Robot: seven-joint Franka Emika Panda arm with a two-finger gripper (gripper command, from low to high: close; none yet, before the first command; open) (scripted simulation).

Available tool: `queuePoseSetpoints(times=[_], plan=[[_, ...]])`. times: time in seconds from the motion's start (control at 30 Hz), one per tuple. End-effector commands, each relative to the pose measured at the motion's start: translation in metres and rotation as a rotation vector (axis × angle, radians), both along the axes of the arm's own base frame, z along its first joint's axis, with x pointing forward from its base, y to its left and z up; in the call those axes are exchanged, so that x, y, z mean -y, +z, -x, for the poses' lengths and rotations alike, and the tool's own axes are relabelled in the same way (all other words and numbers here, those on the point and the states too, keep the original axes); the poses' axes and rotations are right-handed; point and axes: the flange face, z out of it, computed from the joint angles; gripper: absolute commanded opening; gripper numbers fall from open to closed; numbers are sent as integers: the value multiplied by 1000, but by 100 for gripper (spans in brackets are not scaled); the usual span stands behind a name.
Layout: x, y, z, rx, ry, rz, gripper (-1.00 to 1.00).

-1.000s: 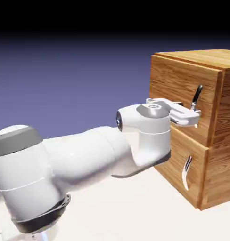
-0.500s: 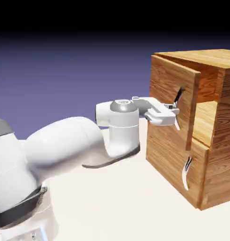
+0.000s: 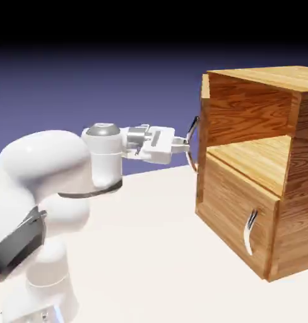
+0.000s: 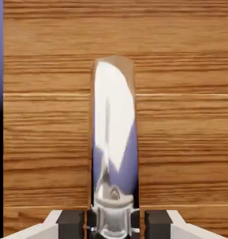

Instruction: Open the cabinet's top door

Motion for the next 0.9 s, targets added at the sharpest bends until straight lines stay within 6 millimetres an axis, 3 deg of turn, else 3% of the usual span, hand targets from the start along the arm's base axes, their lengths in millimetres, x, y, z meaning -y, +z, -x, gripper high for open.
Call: queuePoseSetpoints(times=[0.0, 0.43, 0.87], plan=[[-6, 0, 4, 0, -18, 0, -100], [-92, 0, 49, 0, -261, 0, -100], [-194, 0, 73, 0, -526, 0, -100]])
